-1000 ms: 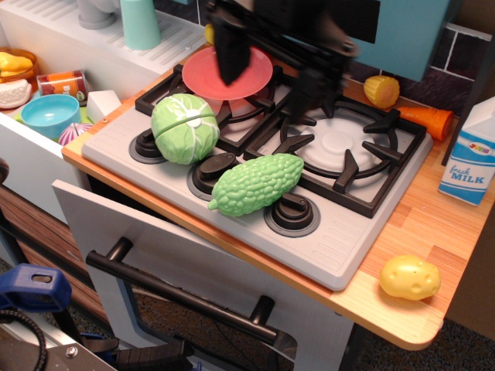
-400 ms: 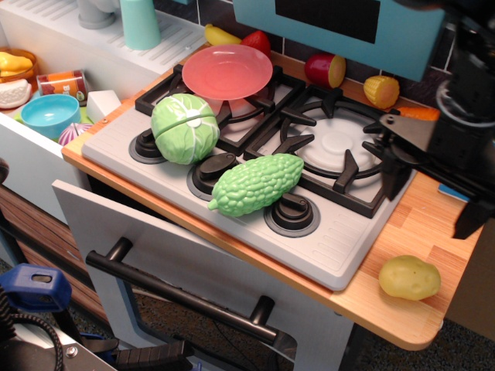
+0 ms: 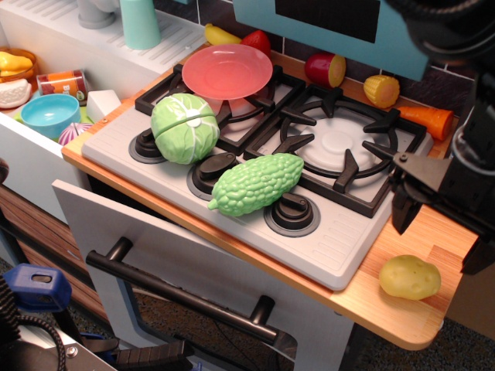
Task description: Put potato on plate
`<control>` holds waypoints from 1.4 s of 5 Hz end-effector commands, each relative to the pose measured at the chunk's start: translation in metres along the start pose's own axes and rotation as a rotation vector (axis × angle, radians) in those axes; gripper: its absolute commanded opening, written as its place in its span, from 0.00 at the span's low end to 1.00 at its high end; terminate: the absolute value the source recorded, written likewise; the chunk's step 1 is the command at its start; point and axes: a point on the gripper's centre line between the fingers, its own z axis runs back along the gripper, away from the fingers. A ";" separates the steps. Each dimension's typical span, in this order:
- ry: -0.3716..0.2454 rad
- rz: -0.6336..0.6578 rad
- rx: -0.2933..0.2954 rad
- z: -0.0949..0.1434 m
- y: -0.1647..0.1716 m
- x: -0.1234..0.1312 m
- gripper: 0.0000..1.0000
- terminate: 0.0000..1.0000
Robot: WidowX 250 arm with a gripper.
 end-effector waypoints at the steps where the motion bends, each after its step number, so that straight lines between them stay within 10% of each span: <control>1: -0.052 -0.007 -0.018 0.017 0.003 0.000 1.00 0.00; 7: -0.149 0.020 -0.148 -0.026 0.011 -0.012 1.00 0.00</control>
